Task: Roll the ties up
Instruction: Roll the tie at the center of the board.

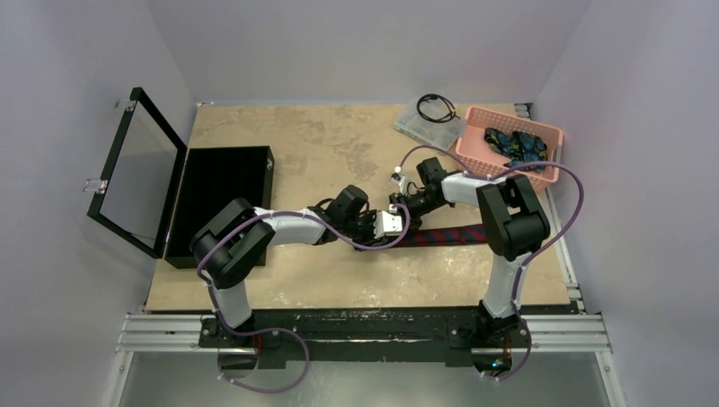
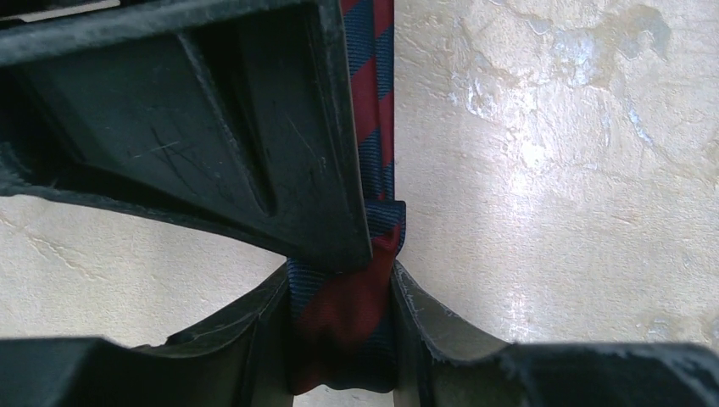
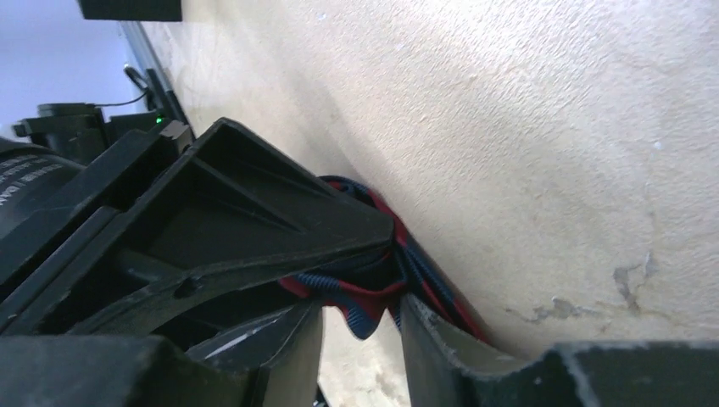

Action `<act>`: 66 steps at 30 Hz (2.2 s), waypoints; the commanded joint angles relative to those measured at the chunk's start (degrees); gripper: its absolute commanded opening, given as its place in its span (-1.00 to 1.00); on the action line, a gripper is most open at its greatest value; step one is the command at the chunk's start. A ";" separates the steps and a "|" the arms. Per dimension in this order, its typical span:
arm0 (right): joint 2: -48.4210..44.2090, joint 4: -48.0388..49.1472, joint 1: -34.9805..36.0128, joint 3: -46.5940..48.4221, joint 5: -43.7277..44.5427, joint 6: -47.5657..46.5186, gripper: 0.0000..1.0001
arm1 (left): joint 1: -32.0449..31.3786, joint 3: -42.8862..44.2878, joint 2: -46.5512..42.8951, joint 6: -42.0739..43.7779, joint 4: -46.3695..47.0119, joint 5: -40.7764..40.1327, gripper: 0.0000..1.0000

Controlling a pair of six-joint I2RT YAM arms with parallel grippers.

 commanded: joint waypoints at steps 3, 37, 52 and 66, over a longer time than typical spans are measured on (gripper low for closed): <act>-4.94 6.39 -0.42 -3.00 -5.12 5.30 -0.12 | -0.15 -0.75 0.31 -1.43 -3.54 -3.13 -0.41; 0.89 -0.39 1.64 0.57 15.16 -3.75 -1.00 | 4.26 -8.84 -3.69 -13.37 19.88 9.00 0.35; 0.24 -1.46 1.88 1.82 9.53 -4.05 -0.96 | 1.50 -5.78 0.65 -8.47 16.64 2.11 -0.33; -9.88 -12.68 -2.80 2.89 1.27 -5.84 -0.09 | -0.24 -3.94 0.53 -1.86 2.34 -6.58 -0.36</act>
